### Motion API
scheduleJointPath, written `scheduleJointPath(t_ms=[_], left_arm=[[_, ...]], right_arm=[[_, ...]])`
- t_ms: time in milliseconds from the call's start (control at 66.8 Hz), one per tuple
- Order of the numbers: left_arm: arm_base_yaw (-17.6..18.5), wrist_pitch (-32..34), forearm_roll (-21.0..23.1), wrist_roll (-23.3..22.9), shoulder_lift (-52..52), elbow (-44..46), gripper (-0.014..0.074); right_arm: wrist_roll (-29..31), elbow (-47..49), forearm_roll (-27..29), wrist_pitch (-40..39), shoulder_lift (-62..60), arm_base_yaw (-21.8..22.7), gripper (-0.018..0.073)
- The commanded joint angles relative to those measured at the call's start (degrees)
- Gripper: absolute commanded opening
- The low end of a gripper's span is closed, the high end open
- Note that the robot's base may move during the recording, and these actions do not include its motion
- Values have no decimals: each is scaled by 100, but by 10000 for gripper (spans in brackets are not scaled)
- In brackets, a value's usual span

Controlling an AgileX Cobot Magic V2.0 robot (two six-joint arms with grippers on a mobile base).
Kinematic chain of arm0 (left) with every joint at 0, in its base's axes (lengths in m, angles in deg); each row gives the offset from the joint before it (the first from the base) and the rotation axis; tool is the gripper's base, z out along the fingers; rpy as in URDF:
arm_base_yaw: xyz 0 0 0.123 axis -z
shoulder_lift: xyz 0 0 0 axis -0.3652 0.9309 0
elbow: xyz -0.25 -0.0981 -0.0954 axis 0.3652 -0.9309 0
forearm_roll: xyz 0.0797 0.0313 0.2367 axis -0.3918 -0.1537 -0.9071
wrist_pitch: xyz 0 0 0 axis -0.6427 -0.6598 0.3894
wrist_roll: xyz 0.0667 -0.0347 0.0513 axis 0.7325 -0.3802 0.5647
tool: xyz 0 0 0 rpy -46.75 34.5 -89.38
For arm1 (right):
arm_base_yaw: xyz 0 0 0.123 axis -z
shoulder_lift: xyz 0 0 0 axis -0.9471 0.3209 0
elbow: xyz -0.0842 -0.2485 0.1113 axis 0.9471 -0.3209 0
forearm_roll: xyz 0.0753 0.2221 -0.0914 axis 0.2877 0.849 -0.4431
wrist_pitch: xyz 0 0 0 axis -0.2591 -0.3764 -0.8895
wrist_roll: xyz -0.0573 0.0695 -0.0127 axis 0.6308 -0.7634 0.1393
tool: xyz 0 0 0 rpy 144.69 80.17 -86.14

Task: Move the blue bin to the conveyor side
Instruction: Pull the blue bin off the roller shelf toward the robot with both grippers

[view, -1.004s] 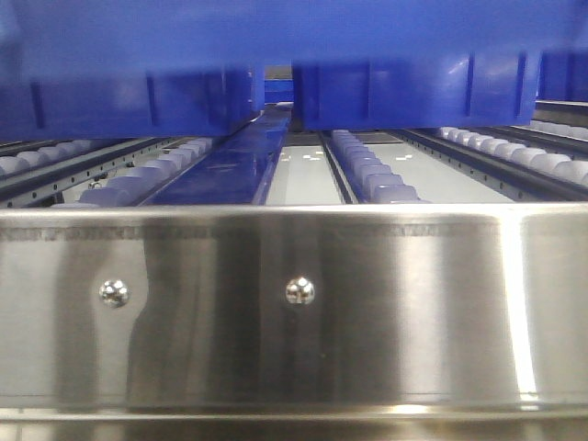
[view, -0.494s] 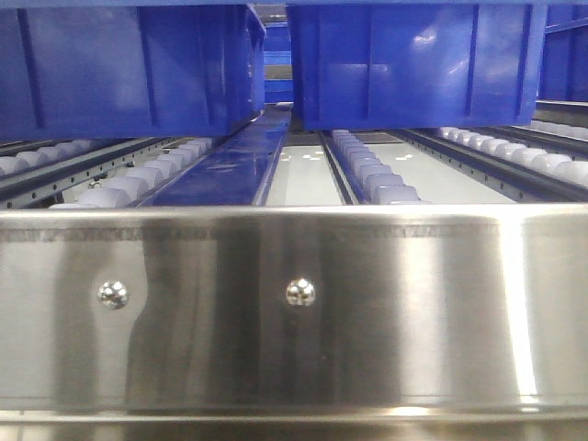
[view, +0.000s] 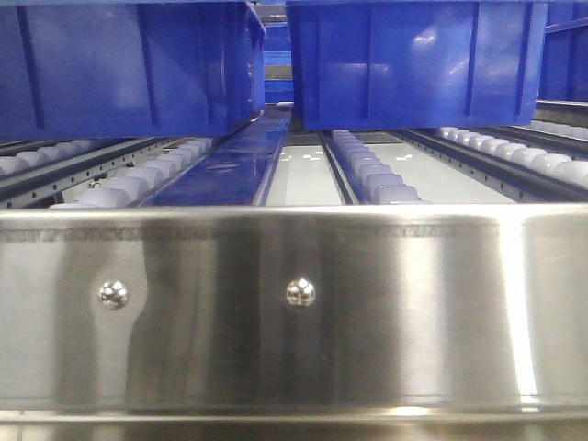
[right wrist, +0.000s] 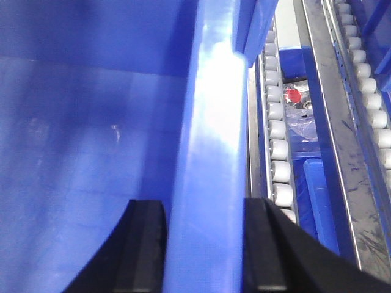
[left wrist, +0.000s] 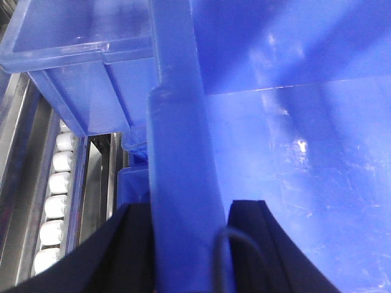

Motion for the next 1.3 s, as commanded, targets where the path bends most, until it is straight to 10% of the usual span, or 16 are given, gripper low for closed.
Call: scheduleJointPath(t_ms=[0, 1288], left_arm=[[69, 439, 139, 72, -107, 120, -17], [69, 439, 190, 72, -122, 81, -17]], right_arm=[[14, 89, -3, -562, -81, -2, -78], [14, 89, -3, -562, -92, -2, -78]])
